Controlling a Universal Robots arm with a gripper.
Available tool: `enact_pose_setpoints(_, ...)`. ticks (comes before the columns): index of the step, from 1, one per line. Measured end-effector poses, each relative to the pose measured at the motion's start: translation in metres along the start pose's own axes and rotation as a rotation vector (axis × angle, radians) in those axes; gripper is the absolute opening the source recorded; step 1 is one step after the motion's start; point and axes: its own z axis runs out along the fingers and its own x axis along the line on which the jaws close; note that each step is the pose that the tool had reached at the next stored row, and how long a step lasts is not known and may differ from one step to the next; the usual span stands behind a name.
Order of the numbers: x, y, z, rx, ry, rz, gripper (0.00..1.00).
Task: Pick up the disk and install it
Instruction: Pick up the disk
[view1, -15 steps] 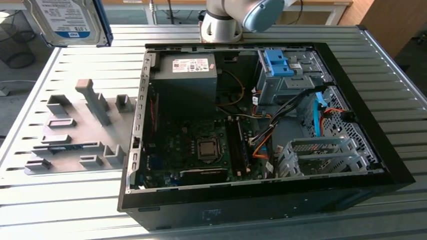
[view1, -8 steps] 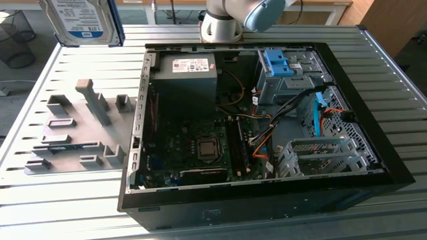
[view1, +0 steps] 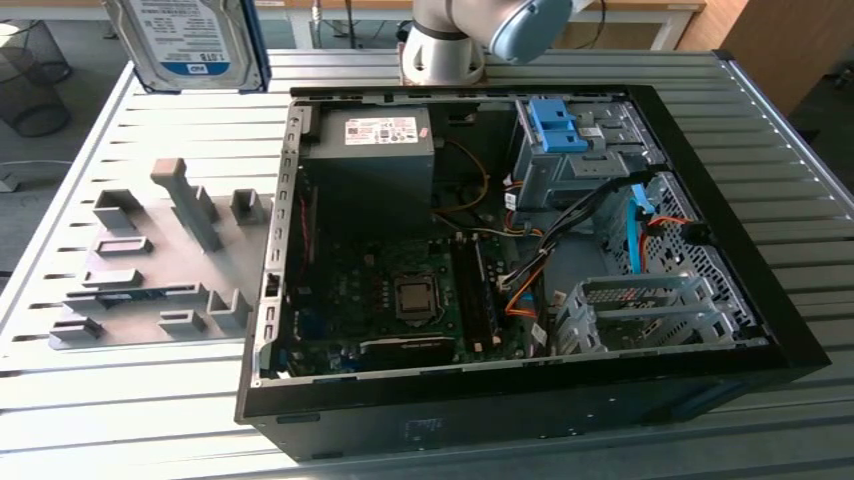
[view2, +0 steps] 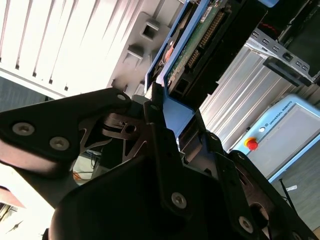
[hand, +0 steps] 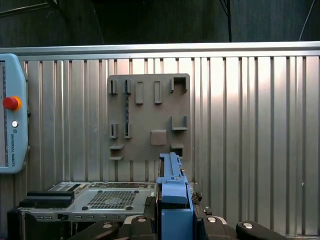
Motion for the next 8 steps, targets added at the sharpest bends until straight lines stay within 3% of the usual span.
enact_pose_setpoints(8,-0.0005,-0.0201,0.0005,0.0000,0.0000,0.000,0.36)
